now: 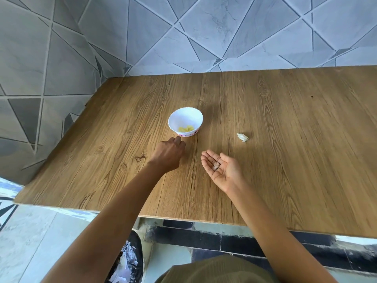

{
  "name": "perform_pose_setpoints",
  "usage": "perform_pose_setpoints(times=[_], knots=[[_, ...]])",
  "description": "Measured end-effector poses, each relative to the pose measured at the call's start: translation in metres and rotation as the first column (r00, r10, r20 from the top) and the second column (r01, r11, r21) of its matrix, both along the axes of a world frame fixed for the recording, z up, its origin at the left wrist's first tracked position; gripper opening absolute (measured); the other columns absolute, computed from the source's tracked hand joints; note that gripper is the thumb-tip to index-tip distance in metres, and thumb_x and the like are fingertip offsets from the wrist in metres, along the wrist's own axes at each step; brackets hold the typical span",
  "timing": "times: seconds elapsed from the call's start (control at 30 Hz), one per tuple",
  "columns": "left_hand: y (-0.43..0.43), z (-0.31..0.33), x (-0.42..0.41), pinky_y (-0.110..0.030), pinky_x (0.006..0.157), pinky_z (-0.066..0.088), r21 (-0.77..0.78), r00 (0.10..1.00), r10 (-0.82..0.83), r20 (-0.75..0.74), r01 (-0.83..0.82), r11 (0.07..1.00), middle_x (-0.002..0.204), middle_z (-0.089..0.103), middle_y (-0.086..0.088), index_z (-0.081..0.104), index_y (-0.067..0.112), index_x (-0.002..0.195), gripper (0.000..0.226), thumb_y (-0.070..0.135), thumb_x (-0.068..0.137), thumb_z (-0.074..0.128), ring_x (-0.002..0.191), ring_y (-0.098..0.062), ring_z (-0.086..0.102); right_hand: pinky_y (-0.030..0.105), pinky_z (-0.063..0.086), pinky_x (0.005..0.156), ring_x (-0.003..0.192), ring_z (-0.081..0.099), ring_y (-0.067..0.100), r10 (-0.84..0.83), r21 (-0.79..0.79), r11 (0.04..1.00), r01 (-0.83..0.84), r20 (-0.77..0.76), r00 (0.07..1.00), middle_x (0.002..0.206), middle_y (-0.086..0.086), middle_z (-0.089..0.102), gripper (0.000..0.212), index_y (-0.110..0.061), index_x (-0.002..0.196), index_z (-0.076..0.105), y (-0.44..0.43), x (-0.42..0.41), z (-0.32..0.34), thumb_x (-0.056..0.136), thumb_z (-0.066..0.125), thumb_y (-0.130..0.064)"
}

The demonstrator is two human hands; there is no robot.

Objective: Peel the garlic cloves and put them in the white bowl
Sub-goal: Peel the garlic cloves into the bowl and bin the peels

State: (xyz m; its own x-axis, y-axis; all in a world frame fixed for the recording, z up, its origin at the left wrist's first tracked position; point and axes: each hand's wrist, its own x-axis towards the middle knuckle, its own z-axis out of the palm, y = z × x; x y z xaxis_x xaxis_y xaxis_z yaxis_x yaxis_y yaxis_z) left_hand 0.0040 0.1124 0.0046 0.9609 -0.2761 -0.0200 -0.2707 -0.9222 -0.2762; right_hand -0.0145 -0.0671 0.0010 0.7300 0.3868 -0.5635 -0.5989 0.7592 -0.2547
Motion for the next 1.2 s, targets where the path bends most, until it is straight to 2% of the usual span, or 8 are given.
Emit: perform_pose_setpoints(times=[0.13, 0.23, 0.37, 0.57, 0.7, 0.9, 1.1, 1.2], knots=[[-0.002, 0.009, -0.008, -0.025, 0.045, 0.03, -0.497, 0.982, 0.165, 0.093, -0.098, 0.862, 0.097, 0.055, -0.007, 0.054, 0.005, 0.097, 0.014, 0.012, 0.093, 0.042, 0.062, -0.024, 0.052, 0.039, 0.049, 0.088, 0.103, 0.059, 0.029, 0.021, -0.013, 1.0, -0.021, 0.002, 1.0, 0.099, 0.022, 0.064, 0.039, 0.008, 0.097, 0.06, 0.003, -0.003, -0.001, 0.102, 0.033, -0.019], [-0.012, 0.021, -0.014, -0.014, 0.055, 0.036, -0.734, 0.997, 0.03, 0.076, 0.035, 0.678, 0.09, 0.064, -0.007, 0.063, 0.005, 0.09, 0.009, 0.005, 0.088, 0.055, 0.069, -0.017, 0.056, 0.035, 0.055, 0.079, 0.092, 0.061, 0.028, 0.02, -0.009, 1.0, -0.02, -0.011, 1.0, 0.093, 0.021, 0.064, 0.04, 0.008, 0.093, 0.059, 0.007, -0.003, -0.001, 0.102, 0.032, -0.019], [-0.029, 0.022, -0.024, -0.027, 0.06, 0.046, -0.61, 0.992, -0.116, -0.043, 0.066, 0.789, 0.091, 0.065, 0.004, 0.07, 0.018, 0.096, 0.014, 0.019, 0.085, 0.061, 0.068, -0.009, 0.053, 0.032, 0.051, 0.084, 0.083, 0.062, 0.026, -0.009, -0.013, 1.0, 0.008, -0.043, 0.999, 0.083, 0.019, 0.066, 0.037, 0.006, 0.089, 0.059, 0.012, -0.003, -0.001, 0.101, 0.034, -0.018], [-0.038, 0.011, -0.029, -0.023, 0.057, 0.039, -0.631, 0.997, 0.073, 0.032, -0.036, 0.775, 0.083, 0.06, 0.012, 0.065, 0.023, 0.084, 0.012, 0.033, 0.079, 0.068, 0.067, -0.005, 0.049, 0.03, 0.052, 0.075, 0.077, 0.064, 0.023, -0.007, -0.039, 0.999, 0.006, -0.031, 0.999, 0.076, 0.017, 0.068, 0.036, 0.004, 0.088, 0.06, 0.011, -0.003, -0.003, 0.101, 0.035, -0.018], [-0.017, 0.014, -0.026, -0.028, 0.059, 0.05, -0.675, 0.969, 0.244, 0.028, -0.161, 0.719, 0.09, 0.069, 0.007, 0.071, 0.022, 0.09, 0.008, 0.025, 0.085, 0.066, 0.069, -0.011, 0.059, 0.035, 0.055, 0.08, 0.089, 0.063, 0.028, -0.004, -0.013, 1.0, 0.004, -0.007, 1.0, 0.09, 0.021, 0.065, 0.038, 0.008, 0.095, 0.06, 0.008, -0.004, -0.003, 0.101, 0.033, -0.019], [0.008, 0.008, -0.017, -0.035, 0.073, 0.055, -0.547, 0.934, 0.33, -0.141, -0.351, 0.76, 0.103, 0.071, -0.001, 0.073, 0.019, 0.097, 0.017, 0.015, 0.089, 0.057, 0.088, -0.021, 0.065, 0.038, 0.045, 0.094, 0.093, 0.06, 0.028, -0.014, -0.018, 1.0, 0.014, 0.001, 1.0, 0.096, 0.021, 0.063, 0.04, 0.008, 0.095, 0.059, 0.004, -0.005, -0.002, 0.102, 0.03, -0.019], [0.004, -0.002, -0.015, -0.03, 0.065, 0.051, -0.445, 0.945, 0.304, -0.121, -0.325, 0.834, 0.098, 0.069, -0.001, 0.071, 0.018, 0.097, 0.018, 0.014, 0.09, 0.055, 0.083, -0.019, 0.064, 0.038, 0.043, 0.1, 0.096, 0.06, 0.028, -0.01, -0.021, 1.0, 0.01, 0.004, 1.0, 0.096, 0.021, 0.063, 0.041, 0.008, 0.094, 0.059, 0.004, -0.007, 0.001, 0.103, 0.03, -0.019], [0.0, 0.0, -0.008, -0.027, 0.057, 0.045, -0.253, 0.979, 0.19, -0.07, -0.202, 0.946, 0.096, 0.066, -0.002, 0.067, 0.015, 0.101, 0.018, 0.015, 0.094, 0.05, 0.079, -0.02, 0.064, 0.038, 0.044, 0.097, 0.104, 0.057, 0.029, -0.016, -0.02, 1.0, 0.016, 0.001, 1.0, 0.096, 0.021, 0.063, 0.04, 0.008, 0.094, 0.059, 0.003, -0.007, 0.002, 0.103, 0.03, -0.019]])
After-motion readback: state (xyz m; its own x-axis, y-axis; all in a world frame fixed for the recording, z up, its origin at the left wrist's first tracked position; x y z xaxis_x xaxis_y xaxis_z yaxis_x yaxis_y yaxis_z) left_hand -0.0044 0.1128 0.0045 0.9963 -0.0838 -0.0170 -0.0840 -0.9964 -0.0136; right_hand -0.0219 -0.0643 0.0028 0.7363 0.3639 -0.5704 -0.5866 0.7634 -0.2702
